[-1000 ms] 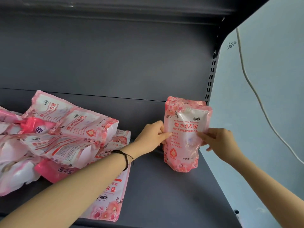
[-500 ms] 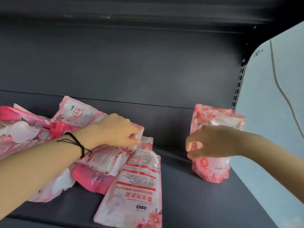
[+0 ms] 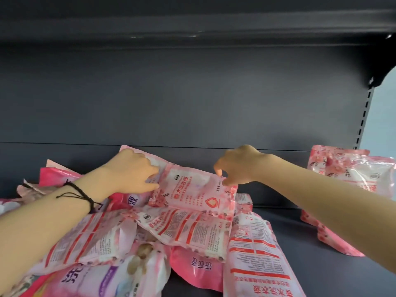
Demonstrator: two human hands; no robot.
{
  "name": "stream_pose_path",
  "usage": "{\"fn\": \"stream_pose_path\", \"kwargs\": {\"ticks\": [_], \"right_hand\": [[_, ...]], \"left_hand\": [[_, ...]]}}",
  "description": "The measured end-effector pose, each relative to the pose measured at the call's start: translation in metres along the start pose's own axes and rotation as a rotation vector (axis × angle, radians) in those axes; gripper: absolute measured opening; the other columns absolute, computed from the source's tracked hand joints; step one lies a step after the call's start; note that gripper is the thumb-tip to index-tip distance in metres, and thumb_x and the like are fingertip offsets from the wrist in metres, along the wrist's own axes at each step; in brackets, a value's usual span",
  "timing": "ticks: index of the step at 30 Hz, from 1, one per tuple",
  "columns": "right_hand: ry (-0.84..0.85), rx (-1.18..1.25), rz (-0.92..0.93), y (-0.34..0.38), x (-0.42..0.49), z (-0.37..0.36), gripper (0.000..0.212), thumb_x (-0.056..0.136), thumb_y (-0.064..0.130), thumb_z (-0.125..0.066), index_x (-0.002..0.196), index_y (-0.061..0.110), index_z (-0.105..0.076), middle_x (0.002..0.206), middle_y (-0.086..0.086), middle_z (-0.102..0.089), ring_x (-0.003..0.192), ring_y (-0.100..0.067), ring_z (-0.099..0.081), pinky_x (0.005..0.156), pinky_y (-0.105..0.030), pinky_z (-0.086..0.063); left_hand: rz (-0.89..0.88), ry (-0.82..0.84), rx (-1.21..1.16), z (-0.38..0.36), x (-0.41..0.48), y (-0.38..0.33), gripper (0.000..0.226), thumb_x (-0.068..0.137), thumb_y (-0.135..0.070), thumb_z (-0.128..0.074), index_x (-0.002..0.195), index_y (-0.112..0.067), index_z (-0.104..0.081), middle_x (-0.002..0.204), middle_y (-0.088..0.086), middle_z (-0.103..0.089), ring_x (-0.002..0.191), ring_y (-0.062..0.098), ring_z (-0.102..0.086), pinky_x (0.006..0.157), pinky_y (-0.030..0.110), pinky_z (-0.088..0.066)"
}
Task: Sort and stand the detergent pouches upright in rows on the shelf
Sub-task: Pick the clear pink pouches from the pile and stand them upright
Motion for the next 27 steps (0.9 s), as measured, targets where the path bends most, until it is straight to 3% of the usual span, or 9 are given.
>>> {"fn": "stream_pose_path", "kwargs": {"ticks": [4, 7, 9, 11, 15, 18, 22, 25, 27], "right_hand": [[0.008, -0.006, -0.044, 0.000, 0.033, 0.004, 0.033, 0.094, 0.031, -0.049, 0.126, 0.023, -0.054, 0.089, 0.004, -0.053, 0.082, -0.021, -0.054, 0.054, -0.024, -0.034], [0.040, 0.200, -0.096, -0.004, 0.057, -0.007, 0.038, 0.095, 0.039, -0.046, 0.127, 0.022, -0.055, 0.110, 0.001, -0.061, 0.098, -0.023, -0.060, 0.074, -0.031, -0.050], [0.037, 0.388, -0.144, -0.003, 0.073, -0.019, 0.044, 0.095, 0.046, -0.041, 0.128, 0.019, -0.055, 0.121, -0.002, -0.060, 0.105, -0.025, -0.059, 0.087, -0.040, -0.052], [0.018, 0.511, -0.209, 0.002, 0.087, -0.029, 0.047, 0.097, 0.046, -0.038, 0.124, 0.013, -0.057, 0.121, -0.007, -0.060, 0.104, -0.027, -0.060, 0.090, -0.041, -0.051], [0.013, 0.826, -0.316, 0.014, 0.101, -0.043, 0.041, 0.100, 0.031, -0.039, 0.114, 0.001, -0.063, 0.116, -0.013, -0.064, 0.106, -0.031, -0.062, 0.088, -0.038, -0.051], [-0.133, 1.013, -0.351, 0.012, 0.099, -0.046, 0.031, 0.099, 0.023, -0.045, 0.106, 0.002, -0.067, 0.107, -0.014, -0.067, 0.098, -0.030, -0.064, 0.085, -0.038, -0.054], [-0.403, 1.177, -0.438, -0.005, 0.075, -0.040, 0.030, 0.098, 0.022, -0.048, 0.087, -0.002, -0.063, 0.077, -0.011, -0.057, 0.071, -0.022, -0.048, 0.065, -0.029, -0.040], [-0.552, 1.408, -0.488, -0.018, 0.055, -0.045, 0.030, 0.098, 0.023, -0.048, 0.086, -0.001, -0.061, 0.084, -0.017, -0.067, 0.069, -0.025, -0.057, 0.063, -0.034, -0.047], [-0.621, 1.598, -0.559, -0.024, 0.039, -0.054, 0.030, 0.098, 0.025, -0.048, 0.086, 0.001, -0.060, 0.082, -0.012, -0.067, 0.065, -0.025, -0.061, 0.057, -0.034, -0.051]], "left_hand": [[0.029, -0.031, -0.048, -0.014, 0.003, 0.010, 0.057, 0.086, -0.065, -0.017, 0.098, -0.027, -0.058, 0.084, -0.007, -0.062, 0.083, 0.015, -0.054, 0.069, 0.031, -0.029], [0.118, 0.060, -0.244, -0.026, 0.007, 0.009, 0.047, 0.091, -0.063, -0.027, 0.103, -0.029, -0.057, 0.096, -0.008, -0.065, 0.087, 0.016, -0.057, 0.079, 0.033, -0.042], [0.239, 0.147, -0.484, -0.039, 0.007, 0.008, 0.040, 0.094, -0.059, -0.032, 0.108, -0.029, -0.055, 0.103, -0.007, -0.064, 0.090, 0.015, -0.058, 0.079, 0.033, -0.047], [0.298, 0.186, -0.622, -0.048, 0.007, 0.003, 0.041, 0.095, -0.057, -0.035, 0.115, -0.027, -0.053, 0.112, -0.007, -0.062, 0.098, 0.014, -0.059, 0.082, 0.033, -0.050], [0.387, 0.183, -0.797, -0.062, 0.006, 0.004, 0.050, 0.094, -0.058, -0.037, 0.127, -0.023, -0.052, 0.125, -0.005, -0.058, 0.108, 0.014, -0.057, 0.091, 0.038, -0.050], [0.483, 0.122, -1.019, -0.064, 0.003, 0.006, 0.051, 0.094, -0.055, -0.044, 0.131, -0.020, -0.052, 0.129, -0.003, -0.058, 0.113, 0.014, -0.056, 0.093, 0.031, -0.046], [0.584, -0.052, -1.450, -0.063, 0.003, 0.006, 0.036, 0.092, -0.039, -0.058, 0.120, -0.015, -0.059, 0.112, -0.005, -0.062, 0.107, 0.014, -0.059, 0.091, 0.027, -0.044], [0.663, -0.152, -1.891, -0.063, 0.006, 0.000, 0.030, 0.085, -0.032, -0.069, 0.109, -0.014, -0.064, 0.099, 0.000, -0.072, 0.092, 0.018, -0.069, 0.081, 0.031, -0.056], [0.640, -0.116, -2.179, -0.058, 0.013, -0.014, 0.035, 0.077, -0.033, -0.073, 0.104, -0.011, -0.066, 0.098, 0.008, -0.074, 0.089, 0.024, -0.071, 0.080, 0.034, -0.057]]}}
Point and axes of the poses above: each hand's wrist, its own x-axis towards the middle knuckle, its own z-axis out of the back of the hand, y = z × x, the point moved 7 cm from there along x, towards the middle knuckle
